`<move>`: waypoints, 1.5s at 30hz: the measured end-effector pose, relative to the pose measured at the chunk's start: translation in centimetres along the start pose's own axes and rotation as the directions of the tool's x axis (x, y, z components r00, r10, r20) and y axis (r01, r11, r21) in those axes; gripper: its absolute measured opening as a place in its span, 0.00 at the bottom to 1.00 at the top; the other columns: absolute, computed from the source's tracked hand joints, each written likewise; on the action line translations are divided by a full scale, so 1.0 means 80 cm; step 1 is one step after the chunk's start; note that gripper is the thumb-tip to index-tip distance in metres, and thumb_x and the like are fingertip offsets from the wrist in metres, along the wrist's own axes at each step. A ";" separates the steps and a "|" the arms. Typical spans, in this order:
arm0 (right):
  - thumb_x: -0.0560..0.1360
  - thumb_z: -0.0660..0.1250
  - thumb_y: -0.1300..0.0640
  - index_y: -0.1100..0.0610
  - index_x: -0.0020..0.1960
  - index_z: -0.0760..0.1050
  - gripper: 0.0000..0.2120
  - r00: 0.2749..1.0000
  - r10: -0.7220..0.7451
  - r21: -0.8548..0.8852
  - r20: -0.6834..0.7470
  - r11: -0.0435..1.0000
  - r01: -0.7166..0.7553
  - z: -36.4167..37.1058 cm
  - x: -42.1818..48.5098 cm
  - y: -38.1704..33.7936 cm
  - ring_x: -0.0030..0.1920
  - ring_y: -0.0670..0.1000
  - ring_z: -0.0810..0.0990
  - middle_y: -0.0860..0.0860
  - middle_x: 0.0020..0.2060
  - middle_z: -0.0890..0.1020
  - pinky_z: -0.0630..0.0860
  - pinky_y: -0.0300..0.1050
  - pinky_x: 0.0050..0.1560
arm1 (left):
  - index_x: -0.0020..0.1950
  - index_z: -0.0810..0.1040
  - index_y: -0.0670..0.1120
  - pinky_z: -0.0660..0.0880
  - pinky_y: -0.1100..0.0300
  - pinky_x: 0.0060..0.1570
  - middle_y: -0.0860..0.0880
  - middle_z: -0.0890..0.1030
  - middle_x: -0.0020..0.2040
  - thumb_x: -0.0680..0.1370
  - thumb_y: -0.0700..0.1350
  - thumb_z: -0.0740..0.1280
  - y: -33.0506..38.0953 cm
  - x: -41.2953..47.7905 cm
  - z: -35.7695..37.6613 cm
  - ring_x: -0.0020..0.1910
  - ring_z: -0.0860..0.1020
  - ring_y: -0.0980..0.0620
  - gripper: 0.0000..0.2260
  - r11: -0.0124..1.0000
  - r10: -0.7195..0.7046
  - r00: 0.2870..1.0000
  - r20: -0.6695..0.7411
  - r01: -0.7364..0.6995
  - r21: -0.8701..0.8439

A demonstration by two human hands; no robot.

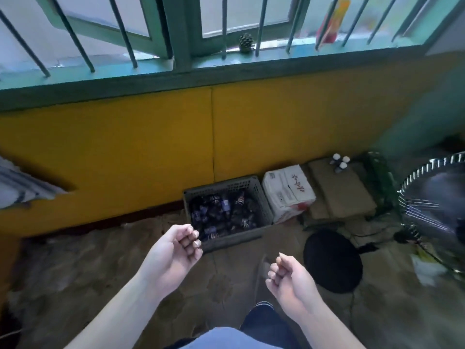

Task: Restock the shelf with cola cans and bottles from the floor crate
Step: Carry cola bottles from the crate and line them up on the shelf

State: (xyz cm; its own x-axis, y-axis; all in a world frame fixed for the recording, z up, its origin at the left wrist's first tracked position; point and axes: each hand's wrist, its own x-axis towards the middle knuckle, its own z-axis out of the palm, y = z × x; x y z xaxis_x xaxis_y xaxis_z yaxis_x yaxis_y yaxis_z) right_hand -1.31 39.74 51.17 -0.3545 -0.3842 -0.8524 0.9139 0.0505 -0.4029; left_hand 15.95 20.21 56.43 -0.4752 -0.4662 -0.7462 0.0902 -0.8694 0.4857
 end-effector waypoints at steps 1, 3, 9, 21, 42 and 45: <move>0.82 0.61 0.57 0.56 0.39 0.70 0.13 0.999 0.040 -0.024 -0.029 0.999 -0.041 -0.006 0.023 -0.013 0.31 0.51 0.68 0.52 0.30 0.70 0.67 0.44 0.37 | 0.41 0.74 0.44 0.71 0.55 0.41 0.47 0.74 0.37 0.81 0.42 0.62 0.002 0.015 0.008 0.35 0.72 0.51 0.09 1.000 -0.004 1.000 -0.031 0.004 -0.011; 0.82 0.60 0.59 0.58 0.42 0.72 0.10 0.993 0.103 -0.074 -0.063 0.991 -0.108 -0.008 0.071 -0.041 0.32 0.52 0.68 0.52 0.30 0.72 0.67 0.45 0.37 | 0.41 0.73 0.44 0.71 0.56 0.41 0.47 0.74 0.37 0.81 0.42 0.62 0.009 0.044 0.025 0.34 0.72 0.51 0.09 0.999 0.004 0.996 -0.084 -0.008 -0.044; 0.83 0.60 0.59 0.58 0.44 0.74 0.10 0.981 0.181 -0.348 -0.069 0.917 -0.194 0.042 0.189 -0.142 0.32 0.52 0.72 0.52 0.29 0.75 0.69 0.45 0.37 | 0.39 0.74 0.44 0.69 0.57 0.41 0.47 0.74 0.37 0.81 0.42 0.62 0.046 0.118 0.094 0.34 0.71 0.51 0.11 0.976 0.070 0.958 -0.277 -0.123 -0.181; 0.83 0.61 0.60 0.62 0.50 0.77 0.08 0.987 0.108 -0.642 -0.119 0.750 -0.160 0.113 0.337 -0.308 0.37 0.54 0.78 0.56 0.38 0.79 0.77 0.47 0.41 | 0.45 0.79 0.44 0.74 0.56 0.46 0.48 0.79 0.40 0.81 0.43 0.68 0.049 0.224 0.279 0.37 0.76 0.53 0.06 0.995 -0.006 0.989 -0.146 -0.008 -0.095; 0.84 0.58 0.61 0.61 0.51 0.76 0.08 0.947 0.025 -0.884 -0.321 0.350 -0.309 0.049 0.491 -0.101 0.32 0.54 0.79 0.59 0.39 0.81 0.76 0.41 0.29 | 0.47 0.81 0.50 0.77 0.59 0.41 0.51 0.82 0.45 0.78 0.47 0.67 0.021 0.468 -0.081 0.42 0.80 0.53 0.04 -0.083 -0.278 0.938 -0.206 0.190 0.978; 0.77 0.61 0.53 0.56 0.52 0.79 0.11 0.957 0.100 -0.930 -0.271 0.231 -0.287 0.009 0.544 -0.029 0.44 0.63 0.85 0.62 0.47 0.85 0.84 0.59 0.46 | 0.42 0.81 0.47 0.81 0.55 0.43 0.48 0.84 0.42 0.76 0.40 0.67 0.040 0.492 -0.112 0.41 0.82 0.48 0.05 0.215 -0.096 0.955 -0.280 0.294 0.931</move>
State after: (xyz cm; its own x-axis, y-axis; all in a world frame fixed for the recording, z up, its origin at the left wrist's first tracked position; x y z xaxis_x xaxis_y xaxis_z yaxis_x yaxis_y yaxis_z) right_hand -18.72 22.23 15.22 -0.3020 -0.1132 -0.9466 0.1292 0.9789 -0.1583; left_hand 5.37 -2.39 24.57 -0.2180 -0.4072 -0.8869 -0.9355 -0.1717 0.3087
